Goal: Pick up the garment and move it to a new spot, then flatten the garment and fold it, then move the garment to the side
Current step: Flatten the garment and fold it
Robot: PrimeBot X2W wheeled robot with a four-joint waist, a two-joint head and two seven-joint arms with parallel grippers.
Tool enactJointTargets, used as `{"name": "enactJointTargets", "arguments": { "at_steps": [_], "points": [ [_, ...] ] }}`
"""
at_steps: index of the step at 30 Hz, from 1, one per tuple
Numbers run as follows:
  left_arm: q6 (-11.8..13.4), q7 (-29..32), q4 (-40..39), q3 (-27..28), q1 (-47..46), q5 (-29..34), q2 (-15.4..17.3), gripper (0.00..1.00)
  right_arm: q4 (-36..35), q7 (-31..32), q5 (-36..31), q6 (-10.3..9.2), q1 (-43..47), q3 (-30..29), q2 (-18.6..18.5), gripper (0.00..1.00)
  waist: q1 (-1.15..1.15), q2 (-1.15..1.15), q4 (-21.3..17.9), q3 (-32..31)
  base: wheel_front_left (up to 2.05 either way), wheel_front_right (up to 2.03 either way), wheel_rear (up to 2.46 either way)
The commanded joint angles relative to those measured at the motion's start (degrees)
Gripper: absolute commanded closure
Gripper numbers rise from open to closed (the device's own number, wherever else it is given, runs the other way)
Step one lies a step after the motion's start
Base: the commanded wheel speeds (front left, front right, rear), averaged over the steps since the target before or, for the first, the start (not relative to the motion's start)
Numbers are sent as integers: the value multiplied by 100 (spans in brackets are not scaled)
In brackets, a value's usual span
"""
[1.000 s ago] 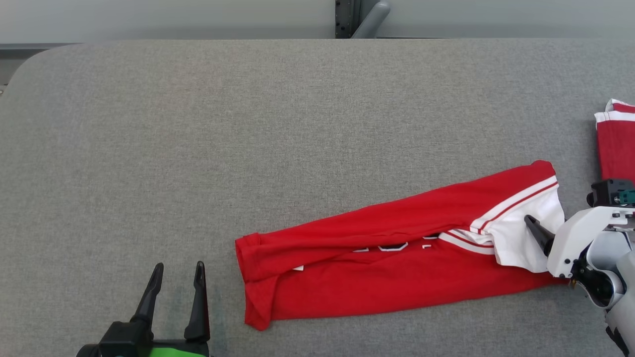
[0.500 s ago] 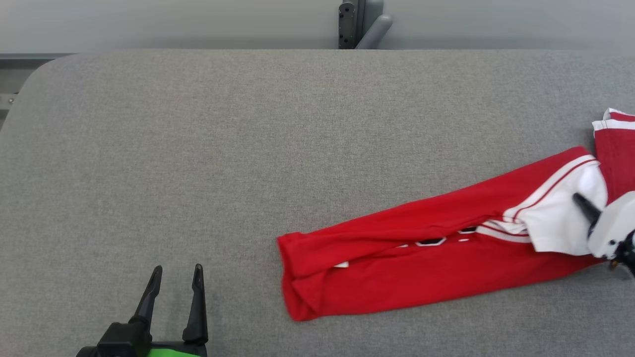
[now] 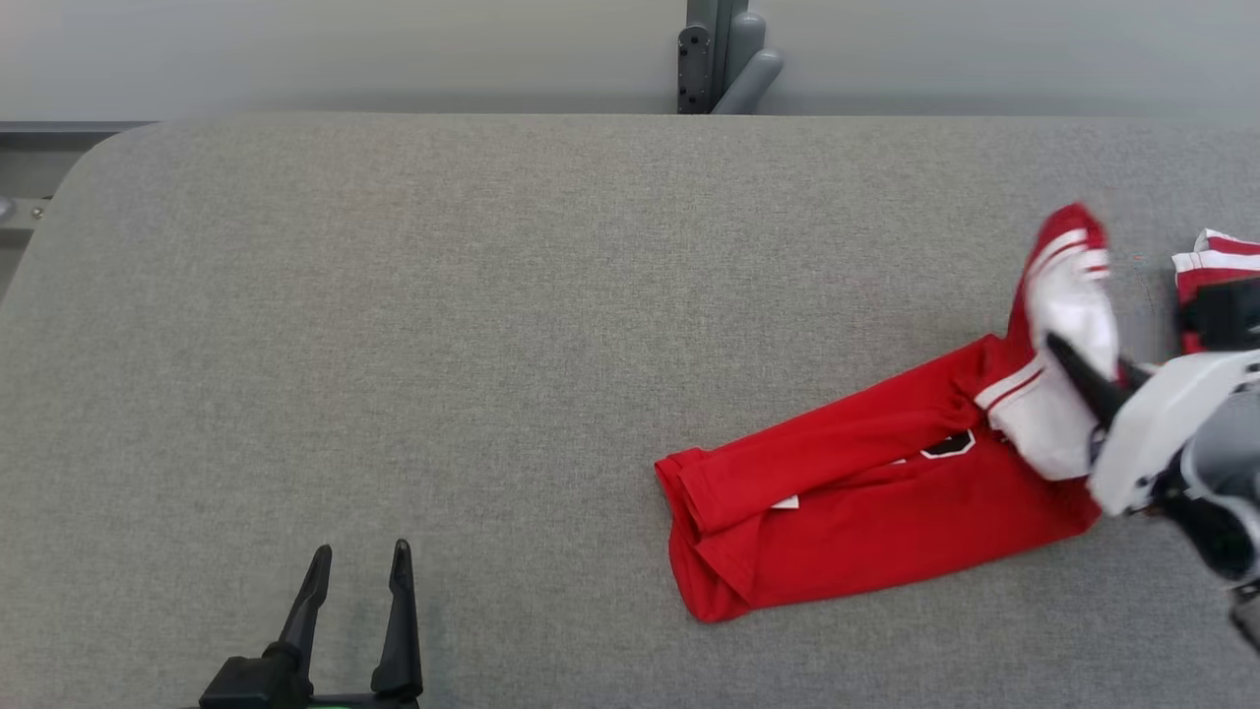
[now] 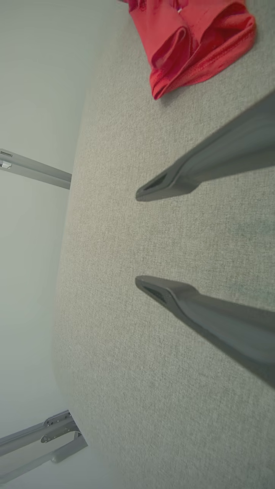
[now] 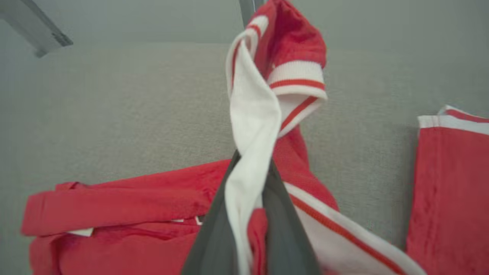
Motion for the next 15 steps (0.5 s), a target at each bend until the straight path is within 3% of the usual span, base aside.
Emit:
{"name": "enactJointTargets", "arguments": {
  "at_steps": [1,7,10,15],
  "points": [
    [42,-16,-1,-10,63,-17,0,0,-316,71,-136,0,148,217,204,100,0,19,-32,31,0,0,0],
    [84,-16,22,-122,-102,-50,0,0,-906,305,-681,-1,364,1011,1257,100,0,19,-52,129,0,0,0],
    [95,-16,60,-185,-178,-62,1,0,-736,354,-869,-1,464,1246,1797,100,0,19,0,144,0,0,0],
    [108,-16,95,-225,-144,-101,1,0,-342,245,-1180,0,494,1319,2390,100,0,19,86,141,0,0,0]
  ]
}}
